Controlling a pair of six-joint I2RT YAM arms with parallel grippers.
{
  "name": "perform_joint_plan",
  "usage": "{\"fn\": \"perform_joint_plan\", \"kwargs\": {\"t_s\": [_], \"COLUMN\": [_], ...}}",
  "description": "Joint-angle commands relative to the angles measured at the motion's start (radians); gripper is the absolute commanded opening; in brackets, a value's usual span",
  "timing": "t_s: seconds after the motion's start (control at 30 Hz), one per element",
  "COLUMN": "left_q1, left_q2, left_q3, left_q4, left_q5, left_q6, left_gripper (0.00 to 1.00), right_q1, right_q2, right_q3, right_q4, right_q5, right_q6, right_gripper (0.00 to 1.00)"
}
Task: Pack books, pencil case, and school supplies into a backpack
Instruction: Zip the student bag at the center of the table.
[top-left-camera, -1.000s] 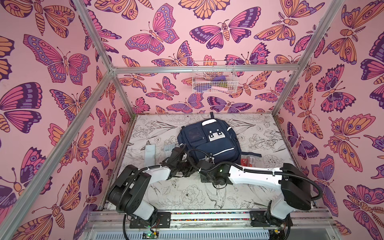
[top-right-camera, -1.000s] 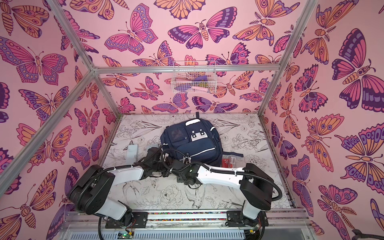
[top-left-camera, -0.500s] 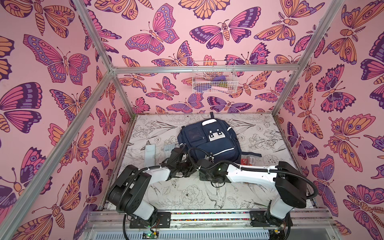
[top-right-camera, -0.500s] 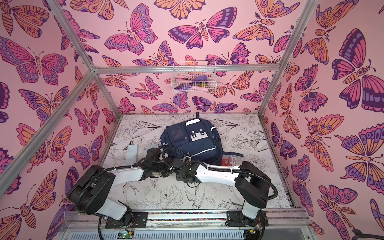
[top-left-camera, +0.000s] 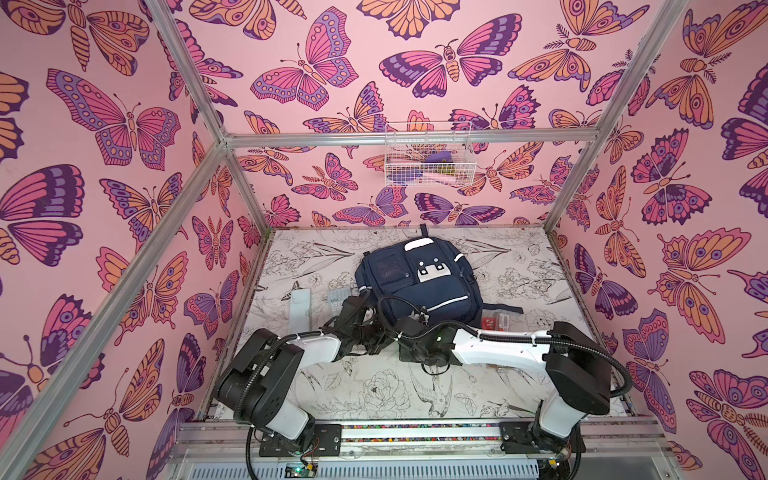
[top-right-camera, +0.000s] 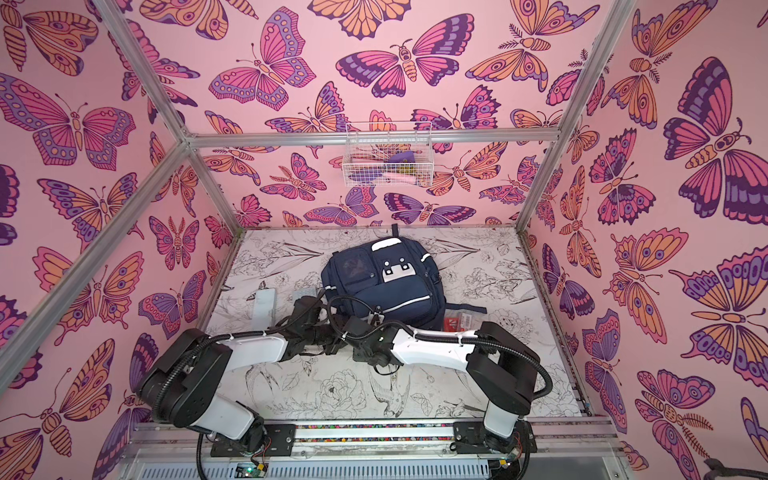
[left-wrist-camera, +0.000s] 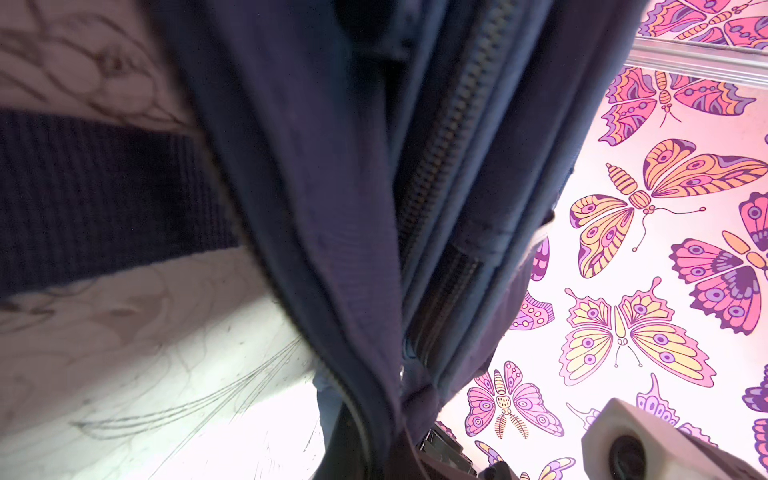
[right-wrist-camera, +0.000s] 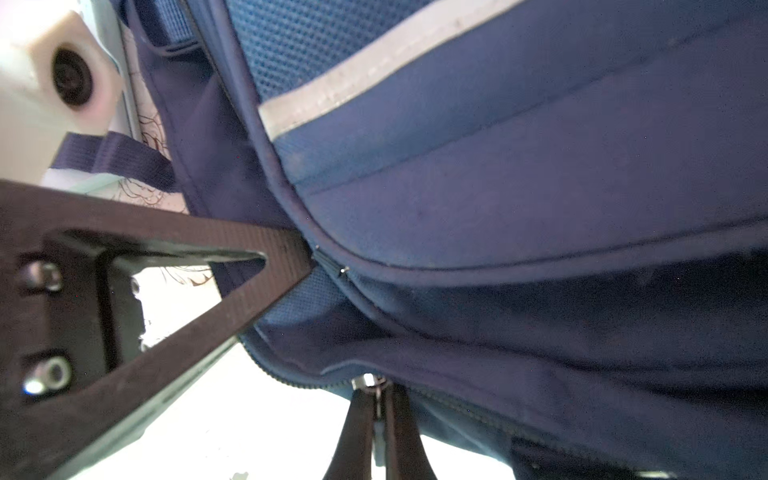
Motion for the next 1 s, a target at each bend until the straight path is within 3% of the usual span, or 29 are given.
{"fn": "perform_joint_plan", "kwargs": {"t_s": [0.0,0.2,0.5,0.83,0.97], "left_q1": [0.0,0.028,0.123,0.313,0.342], "left_q2": [0.017,0.036,-0.013,-0.038,-0.024], "left_q3": [0.002,0.009,0.113,0.255,0.305], "left_q4": [0.077,-0.05,-0.413,-0.587,-0.616], "left_q5": [0.031,-0.027,-0.165,-0.214,-0.203], "left_q6": [0.002,0.055,0.204,0.342,0.35], "left_gripper": [0.0,0.0,0.0,0.0,0.0], "right_q1": [-0.004,-0.004,-0.051,-0.19,-0.174], "right_q2": [-0.017,-0.015,-0.137,-0.243,-0.236], "right_q3": [0.035,0.17,0.172,0.135,0.181], "right_q4": [-0.121,-0.477,-0.66,-0.684,-0.614], "right_q5": [-0.021,-0.013,0.033,0.046,-0.125], "right_q6": [-0.022,-0.122,-0.261,-0.436,-0.512], "right_gripper": [0.0,0.0,0.0,0.0,0.0]}}
